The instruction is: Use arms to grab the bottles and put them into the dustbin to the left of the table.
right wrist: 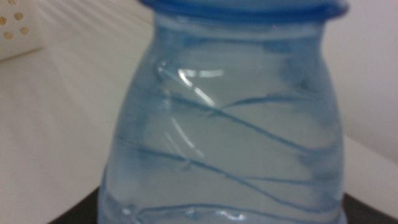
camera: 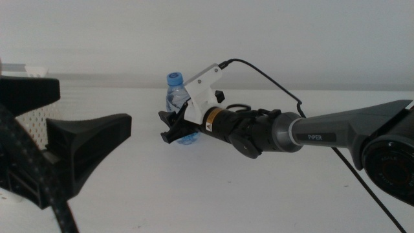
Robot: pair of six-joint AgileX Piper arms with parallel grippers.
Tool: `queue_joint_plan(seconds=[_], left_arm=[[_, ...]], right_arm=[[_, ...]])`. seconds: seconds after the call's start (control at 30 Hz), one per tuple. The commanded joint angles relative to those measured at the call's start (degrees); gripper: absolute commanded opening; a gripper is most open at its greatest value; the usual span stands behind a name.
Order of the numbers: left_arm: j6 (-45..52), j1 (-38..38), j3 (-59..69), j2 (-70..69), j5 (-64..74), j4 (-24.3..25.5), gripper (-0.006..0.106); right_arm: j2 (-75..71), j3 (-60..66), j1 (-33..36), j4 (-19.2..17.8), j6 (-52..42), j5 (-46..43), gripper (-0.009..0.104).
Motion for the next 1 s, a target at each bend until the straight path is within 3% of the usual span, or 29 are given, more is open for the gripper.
queue_joint_plan(seconds=[0.0, 0.17, 0.33, 0.47, 0.7, 0.8, 0.97], left_arm=[[0.0, 0.1, -0.5, -0.3, -1.0, -0.1, 0.094], [0.0, 0.1, -0.5, -0.3, -1.0, -0.1, 0.094], [0.0, 0.1, -0.5, -0.3, -1.0, -0.1, 0.094], [0.0, 0.1, -0.5, -0.3, -1.0, -0.1, 0.094], [0.0, 0.1, -0.5, -0.3, -1.1, -0.1, 0.094], [0.0, 0.1, -0.5, -0.3, -1.1, -0.1, 0.094], [0.0, 0.1, -0.5, -0.3, -1.1, -0.1, 0.094]], right_arm=[[-0.4, -0.7, -0.2, 0.3, 0.0, -1.2, 0.011], [-0.6, -0.7, -0.2, 0.1, 3.5, 1.4, 0.056], [-2.9, -0.7, -0.2, -0.6, 9.7, 9.0, 0.082], [-6.5, -0.6, 0.1, -4.6, 13.7, 17.9, 0.085], [-14.7, 0.3, 2.1, -4.1, 14.2, 33.3, 0.085], [-19.3, 3.1, 2.6, -0.7, 13.7, 36.6, 0.085], [-29.9, 11.0, 2.7, 9.0, 8.7, 41.3, 0.085]])
